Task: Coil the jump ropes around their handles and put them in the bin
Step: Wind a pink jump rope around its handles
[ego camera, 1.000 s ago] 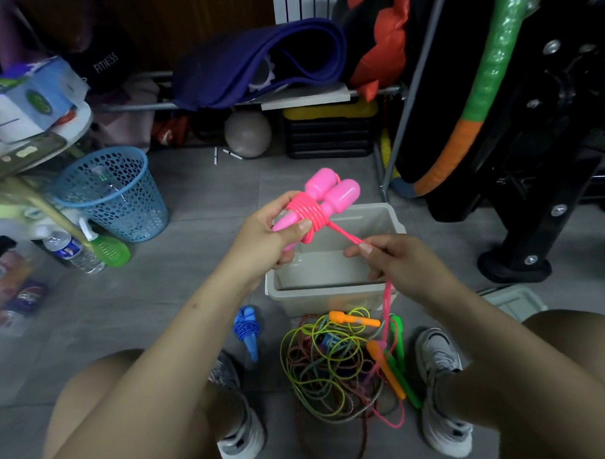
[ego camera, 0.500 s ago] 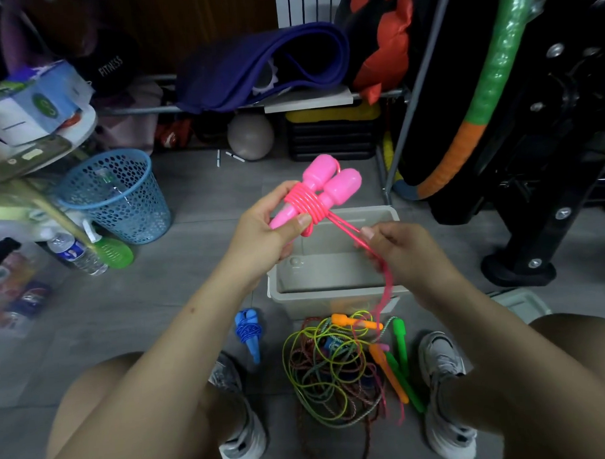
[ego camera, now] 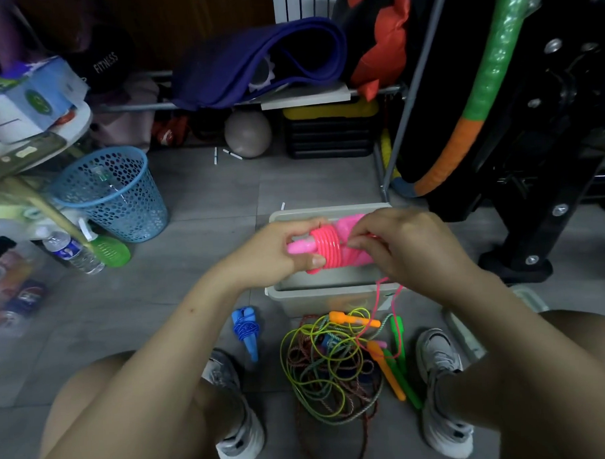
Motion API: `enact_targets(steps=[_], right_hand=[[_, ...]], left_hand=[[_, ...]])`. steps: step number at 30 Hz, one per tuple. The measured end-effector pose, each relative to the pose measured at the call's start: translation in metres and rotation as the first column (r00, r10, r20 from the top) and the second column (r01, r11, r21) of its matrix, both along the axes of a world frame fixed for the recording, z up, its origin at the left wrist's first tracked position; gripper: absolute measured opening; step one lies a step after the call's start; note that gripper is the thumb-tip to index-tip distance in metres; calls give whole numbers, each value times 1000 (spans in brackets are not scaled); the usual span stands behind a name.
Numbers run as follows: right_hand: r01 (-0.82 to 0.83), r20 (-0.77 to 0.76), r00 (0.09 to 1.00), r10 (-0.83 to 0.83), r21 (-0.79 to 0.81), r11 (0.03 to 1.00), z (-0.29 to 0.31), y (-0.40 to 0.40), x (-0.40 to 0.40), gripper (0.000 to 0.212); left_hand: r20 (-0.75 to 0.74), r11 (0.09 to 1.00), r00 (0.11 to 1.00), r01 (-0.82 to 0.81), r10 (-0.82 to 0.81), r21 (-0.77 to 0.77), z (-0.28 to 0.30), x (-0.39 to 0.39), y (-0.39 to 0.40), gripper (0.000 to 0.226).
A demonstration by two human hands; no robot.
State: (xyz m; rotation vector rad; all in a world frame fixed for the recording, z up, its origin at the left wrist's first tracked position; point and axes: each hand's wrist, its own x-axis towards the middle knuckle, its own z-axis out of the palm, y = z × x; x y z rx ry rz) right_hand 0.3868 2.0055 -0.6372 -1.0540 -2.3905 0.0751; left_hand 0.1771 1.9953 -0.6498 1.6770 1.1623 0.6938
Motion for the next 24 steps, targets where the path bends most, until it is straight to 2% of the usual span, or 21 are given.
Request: enact_targets(steps=[3,6,8,9,10,11,13,14,15,17,20,24], right_hand=[[17,-43,999,-21,-87,996,-6,2,-1,27],[34,-88,995,-51,-189,981,-5,4,1,33],[-48,-108,994,20,-266,963,-4,5,2,35],[-126,-157,985,74,-354,927,-3,5,3,34],[-222,-238,964,121,-468,855,-3,5,4,33],[-329,-346,928,140,-582,743,-3,5,5,31],[-512,-545,835,78,-717,474,-4,5,8,31],[-554,-589,807,41,-732,398,-5,5,9,33],[-577,-612,790,25,-730,367,-6,5,9,35],[-587,-625,781,10,-727,356,-7,5,9,37],[-553,-612,791,-1,-717,424,-5,1,11,39],[-542,-645,764,-31,-667,511,-1,-10,17,60]], left_hand=[[-74,984,985,148,-156,-94,1,-1,-2,49],[-59,939,962,247,-268,-238,5,-7,-2,54],[-4,890,933,341,-359,-304,7,-10,-4,57],[17,867,920,374,-391,-330,9,-10,-6,58],[39,848,911,398,-411,-352,10,-10,-8,58],[70,830,901,422,-428,-363,10,-10,-10,59],[147,805,883,467,-446,-365,10,-11,-10,59],[176,800,879,477,-444,-365,10,-11,-10,59],[195,797,876,482,-440,-364,9,-12,-9,59],[222,794,870,493,-440,-356,8,-13,-10,59],[251,803,871,487,-422,-342,5,-15,-13,59],[314,878,916,352,-251,-325,6,-18,-13,61]])
